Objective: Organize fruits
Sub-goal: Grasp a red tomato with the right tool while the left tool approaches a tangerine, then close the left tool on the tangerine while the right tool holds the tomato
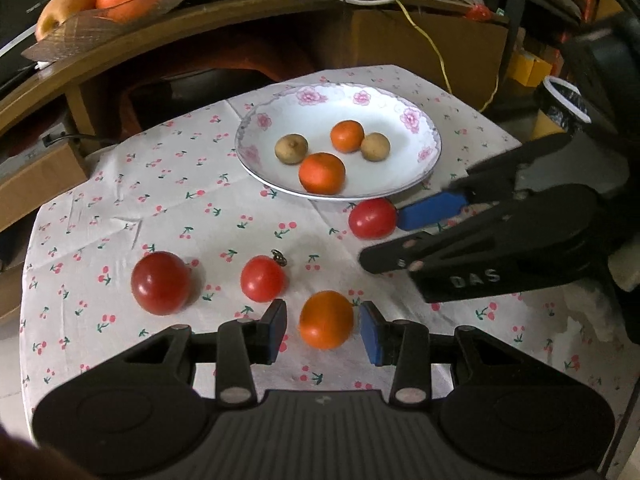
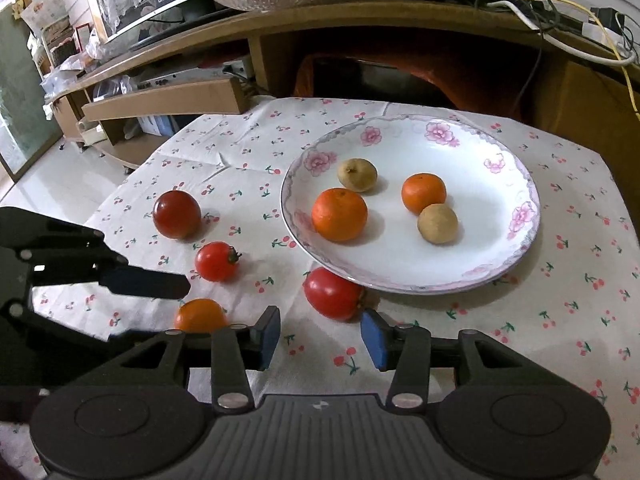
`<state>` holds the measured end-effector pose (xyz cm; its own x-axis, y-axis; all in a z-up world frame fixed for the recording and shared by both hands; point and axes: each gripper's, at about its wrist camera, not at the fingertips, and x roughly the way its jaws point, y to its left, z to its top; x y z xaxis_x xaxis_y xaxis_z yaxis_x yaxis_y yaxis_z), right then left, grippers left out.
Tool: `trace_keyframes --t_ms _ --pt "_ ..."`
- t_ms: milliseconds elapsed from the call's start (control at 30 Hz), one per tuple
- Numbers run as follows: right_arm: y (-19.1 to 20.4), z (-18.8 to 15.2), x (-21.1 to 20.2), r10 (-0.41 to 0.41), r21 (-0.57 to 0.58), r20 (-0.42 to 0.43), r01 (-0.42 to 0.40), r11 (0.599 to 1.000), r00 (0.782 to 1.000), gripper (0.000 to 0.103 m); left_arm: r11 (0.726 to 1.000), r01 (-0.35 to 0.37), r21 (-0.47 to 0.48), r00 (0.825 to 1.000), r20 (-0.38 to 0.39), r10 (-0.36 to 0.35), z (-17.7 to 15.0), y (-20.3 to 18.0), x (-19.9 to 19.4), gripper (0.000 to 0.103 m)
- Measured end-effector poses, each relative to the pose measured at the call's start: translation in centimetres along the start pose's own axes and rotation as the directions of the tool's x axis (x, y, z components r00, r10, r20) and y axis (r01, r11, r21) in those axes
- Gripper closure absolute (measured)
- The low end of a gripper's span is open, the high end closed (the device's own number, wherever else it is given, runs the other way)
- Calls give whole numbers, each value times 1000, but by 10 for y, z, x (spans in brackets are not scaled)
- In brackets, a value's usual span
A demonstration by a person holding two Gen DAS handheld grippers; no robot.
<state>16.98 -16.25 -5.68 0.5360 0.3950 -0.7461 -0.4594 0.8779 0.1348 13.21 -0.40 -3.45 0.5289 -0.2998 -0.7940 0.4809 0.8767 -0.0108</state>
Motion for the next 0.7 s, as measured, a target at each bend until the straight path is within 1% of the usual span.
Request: trace_keyframes --t_ms 33,67,200,300,367,433,467,533,667,700 --pt "1 0 1 -1 -5 8 1 1000 1000 54 1000 -5 7 1000 -1 5 -1 -1 1 58" --pt "3 1 1 -4 -5 13 4 1000 1000 53 1000 -7 9 1000 -3 7 -1 -1 2 58" --pt "4 2 4 -44 6 34 44 999 998 55 1000 -15 21 1000 3 15 -1 -1 3 58" --pt "5 4 7 -55 17 48 55 998 997 55 1000 -9 24 1000 -1 9 -2 0 5 58" --pt "8 6 10 -66 5 43 65 998 997 59 1000 -9 30 1000 -2 9 -4 -2 6 58" --pt "11 7 11 -94 -11 34 94 996 995 67 1000 -11 27 1000 4 11 -5 -1 7 58" --pt "12 7 10 -101 -16 30 101 995 994 67 1000 -8 22 1000 9 8 -6 -1 7 58" --pt "10 6 8 -90 -8 21 90 996 996 68 1000 -1 11 1000 13 1 -6 0 8 58" --pt "12 1 0 -75 -14 1 75 997 997 68 1000 15 -9 1000 6 -15 -9 0 7 66" --pt "13 -1 -3 -74 -15 -4 73 997 997 68 1000 20 -8 1000 5 -20 -9 -2 6 66"
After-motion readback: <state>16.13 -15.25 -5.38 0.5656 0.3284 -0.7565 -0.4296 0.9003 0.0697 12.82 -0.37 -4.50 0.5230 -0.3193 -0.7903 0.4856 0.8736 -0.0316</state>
